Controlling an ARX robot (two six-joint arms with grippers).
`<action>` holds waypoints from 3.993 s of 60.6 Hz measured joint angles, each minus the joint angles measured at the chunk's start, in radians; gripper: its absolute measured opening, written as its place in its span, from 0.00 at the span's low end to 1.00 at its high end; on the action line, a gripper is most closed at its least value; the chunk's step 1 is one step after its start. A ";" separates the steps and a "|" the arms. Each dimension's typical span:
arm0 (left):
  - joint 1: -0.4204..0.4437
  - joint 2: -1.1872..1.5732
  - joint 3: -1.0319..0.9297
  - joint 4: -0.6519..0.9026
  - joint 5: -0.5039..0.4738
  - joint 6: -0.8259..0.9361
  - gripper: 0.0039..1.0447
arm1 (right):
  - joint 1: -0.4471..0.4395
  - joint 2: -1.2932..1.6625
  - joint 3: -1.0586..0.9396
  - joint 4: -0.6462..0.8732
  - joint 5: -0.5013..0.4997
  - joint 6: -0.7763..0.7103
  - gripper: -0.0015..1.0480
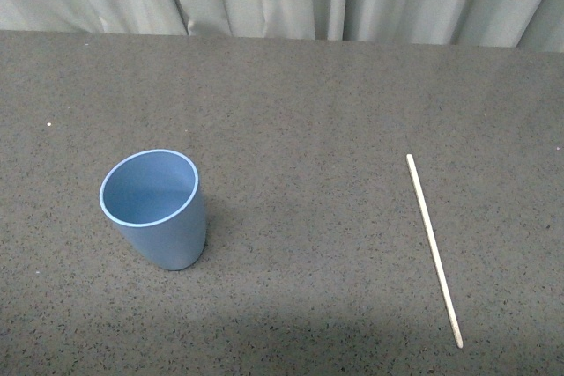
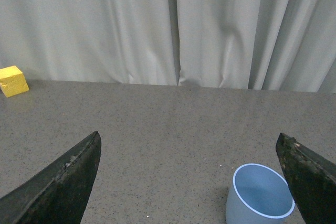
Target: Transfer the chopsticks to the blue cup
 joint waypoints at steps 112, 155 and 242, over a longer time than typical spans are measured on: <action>0.000 0.000 0.000 0.000 -0.001 0.000 0.94 | 0.124 0.546 0.144 0.091 0.280 -0.134 0.91; 0.000 0.000 0.000 0.000 -0.001 0.000 0.94 | 0.245 1.859 0.855 -0.142 0.019 0.220 0.91; 0.000 0.000 0.000 0.000 -0.001 0.000 0.94 | 0.326 2.042 0.962 -0.115 0.093 0.286 0.01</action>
